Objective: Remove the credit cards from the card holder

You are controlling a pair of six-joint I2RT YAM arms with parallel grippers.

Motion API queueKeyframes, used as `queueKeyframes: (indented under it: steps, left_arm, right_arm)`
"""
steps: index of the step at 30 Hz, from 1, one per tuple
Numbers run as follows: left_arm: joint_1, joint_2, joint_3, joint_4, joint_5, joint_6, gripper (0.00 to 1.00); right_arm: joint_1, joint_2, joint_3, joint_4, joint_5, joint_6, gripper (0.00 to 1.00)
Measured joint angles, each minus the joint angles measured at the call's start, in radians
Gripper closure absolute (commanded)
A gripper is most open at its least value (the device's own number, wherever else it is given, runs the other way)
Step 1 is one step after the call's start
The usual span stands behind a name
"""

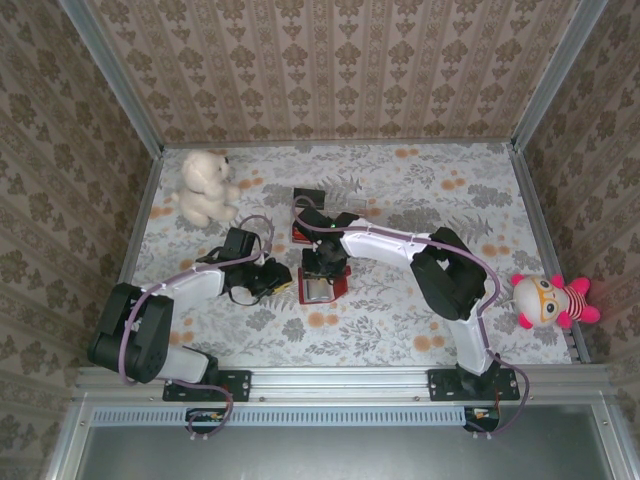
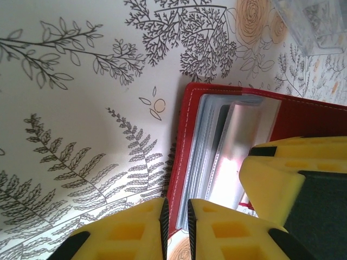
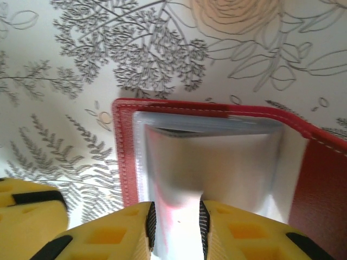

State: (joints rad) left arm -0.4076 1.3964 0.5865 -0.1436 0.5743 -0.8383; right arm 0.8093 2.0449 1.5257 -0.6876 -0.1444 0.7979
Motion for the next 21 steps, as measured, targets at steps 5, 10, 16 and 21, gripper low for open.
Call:
queueKeyframes:
  steps: [5,10,16,21]
  left_arm:
    - [-0.021,0.001,0.005,0.008,0.005,0.000,0.82]
    - [-0.008,0.011,0.005,0.004,-0.007,-0.003,0.82]
    - [-0.001,0.016,0.005,0.003,-0.014,-0.008,0.82]
    - [-0.001,0.016,0.005,0.003,-0.014,-0.008,0.82]
  right_arm:
    - [0.000,0.000,-0.005,0.037,-0.028,-0.028,0.75]
    - [0.007,0.000,0.000,0.067,-0.077,-0.060,0.75]
    - [0.014,0.038,0.029,0.054,-0.081,-0.066,0.74]
    - [0.013,0.066,0.054,0.028,-0.087,-0.070,0.72]
